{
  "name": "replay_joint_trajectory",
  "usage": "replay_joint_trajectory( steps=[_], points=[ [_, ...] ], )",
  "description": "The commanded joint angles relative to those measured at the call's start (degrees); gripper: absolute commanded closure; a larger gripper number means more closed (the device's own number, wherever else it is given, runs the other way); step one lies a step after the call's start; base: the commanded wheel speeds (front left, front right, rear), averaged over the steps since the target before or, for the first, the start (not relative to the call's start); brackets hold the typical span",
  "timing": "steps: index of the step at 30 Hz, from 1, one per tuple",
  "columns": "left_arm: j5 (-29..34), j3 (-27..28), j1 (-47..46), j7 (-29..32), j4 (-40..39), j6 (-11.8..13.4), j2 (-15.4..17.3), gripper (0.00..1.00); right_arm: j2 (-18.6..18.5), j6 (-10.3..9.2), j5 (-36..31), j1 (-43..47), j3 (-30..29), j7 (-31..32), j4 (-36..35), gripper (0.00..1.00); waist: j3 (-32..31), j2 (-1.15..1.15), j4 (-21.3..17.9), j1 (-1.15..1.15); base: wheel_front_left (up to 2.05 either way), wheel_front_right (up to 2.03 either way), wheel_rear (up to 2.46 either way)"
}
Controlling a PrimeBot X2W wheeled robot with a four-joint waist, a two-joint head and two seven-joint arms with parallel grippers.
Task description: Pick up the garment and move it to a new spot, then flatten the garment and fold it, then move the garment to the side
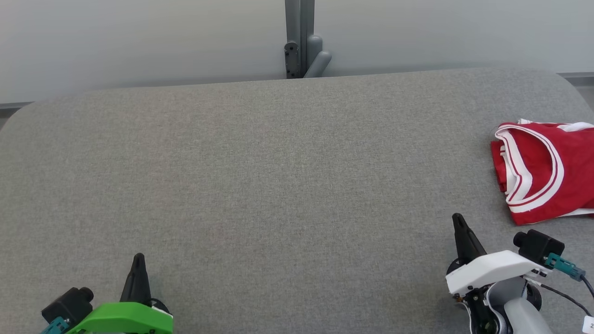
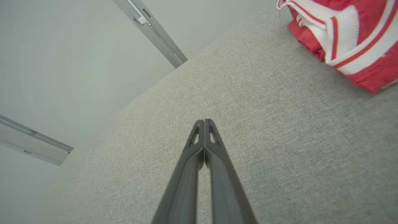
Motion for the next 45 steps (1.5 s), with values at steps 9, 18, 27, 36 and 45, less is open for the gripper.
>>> replay_joint_trajectory(
  steps=[9,18,27,36,45],
  points=[
    [-8.3,1.0,-1.8,2.1,-1.8,-0.5,0.3,1.00,-0.3,-0.01,8.8,0.1,-1.2,2.2,-2.2,1.00,-0.3,0.05,0.0,0.00,0.00,0.00,0.00],
    [-14.7,1.5,-2.2,3.8,-2.6,-0.7,0.3,1.00,-0.3,0.00,15.5,0.3,-2.1,3.9,-3.3,1.00,-0.6,0.06,-0.1,0.00,0.00,0.00,0.00],
    [-20.8,2.0,-2.6,5.3,-3.4,-1.0,0.4,1.00,-0.3,0.00,21.7,0.6,-2.9,5.5,-4.2,1.00,-0.9,0.07,-0.1,0.00,0.00,0.00,0.00],
    [-26.2,2.5,-3.0,6.8,-4.0,-1.1,0.4,1.00,-0.4,0.00,27.4,0.7,-3.6,7.0,-5.0,1.00,-1.2,0.08,-0.1,0.00,0.00,0.00,0.00],
    [-31.3,2.8,-3.2,8.1,-4.6,-1.3,0.5,1.00,-0.4,0.00,32.7,1.0,-4.3,8.3,-5.8,1.00,-1.5,0.09,-0.2,0.00,0.00,0.00,0.00]
  ],
)
